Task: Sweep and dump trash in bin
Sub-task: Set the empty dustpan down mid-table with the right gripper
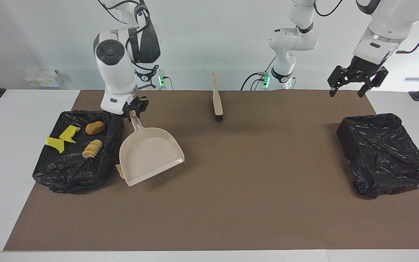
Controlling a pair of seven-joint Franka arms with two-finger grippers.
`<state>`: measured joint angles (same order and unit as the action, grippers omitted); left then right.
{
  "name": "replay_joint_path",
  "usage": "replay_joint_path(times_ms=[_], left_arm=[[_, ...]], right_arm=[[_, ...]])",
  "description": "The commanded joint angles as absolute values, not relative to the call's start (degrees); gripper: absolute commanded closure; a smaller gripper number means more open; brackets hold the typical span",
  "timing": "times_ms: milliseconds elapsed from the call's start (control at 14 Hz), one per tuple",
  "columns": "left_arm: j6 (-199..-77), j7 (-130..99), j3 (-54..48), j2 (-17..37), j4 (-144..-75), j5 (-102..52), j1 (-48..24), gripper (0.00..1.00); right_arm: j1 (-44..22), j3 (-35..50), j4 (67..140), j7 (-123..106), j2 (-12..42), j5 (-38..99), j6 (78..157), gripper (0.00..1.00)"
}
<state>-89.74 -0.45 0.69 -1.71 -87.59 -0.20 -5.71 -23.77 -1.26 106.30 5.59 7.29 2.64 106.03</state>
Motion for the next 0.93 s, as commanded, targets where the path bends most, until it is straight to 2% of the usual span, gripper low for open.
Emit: replay_joint_path(times_ms=[0, 215, 430, 645, 717, 788, 860], left_arm=[[-89.4, -0.2, 1.0, -2.0, -87.3, 0.4, -6.0, 0.00], [-89.4, -0.1, 1.0, -2.0, -87.3, 0.4, -5.9, 0.00], [-89.5, -0.1, 1.0, -2.0, -87.3, 0.4, -6.0, 0.00], [-89.5, -0.1, 1.0, -2.0, -87.3, 0.4, -5.9, 0.00], [-89.5, -0.1, 1.0, -2.0, -87.3, 0.4, -6.0, 0.00], [-89.3, -0.2, 1.0, -2.0, -87.3, 0.4, -5.9, 0.00], [-89.2, -0.2, 1.0, -2.1, -87.3, 0.4, -5.9, 0.00]], right_arm=[[-26.3, -1.6, 104.9, 15.8, 10.4, 7.9, 112.7, 1.00], [-31.9, -1.7, 103.5, 23.5, 14.7, 11.7, 118.7, 1.00], [-36.5, -1.7, 100.7, 33.7, 21.6, 11.2, 124.9, 1.00], [-36.4, -1.7, 100.1, 34.0, 23.6, 11.6, 128.0, 1.00], [-36.3, -1.7, 100.1, 34.0, 23.6, 11.8, 127.6, 0.73], [-36.0, -1.7, 100.2, 33.2, 23.6, 11.3, 127.6, 0.01], [-36.3, -1.7, 100.4, 33.0, 23.6, 10.7, 128.1, 0.00]])
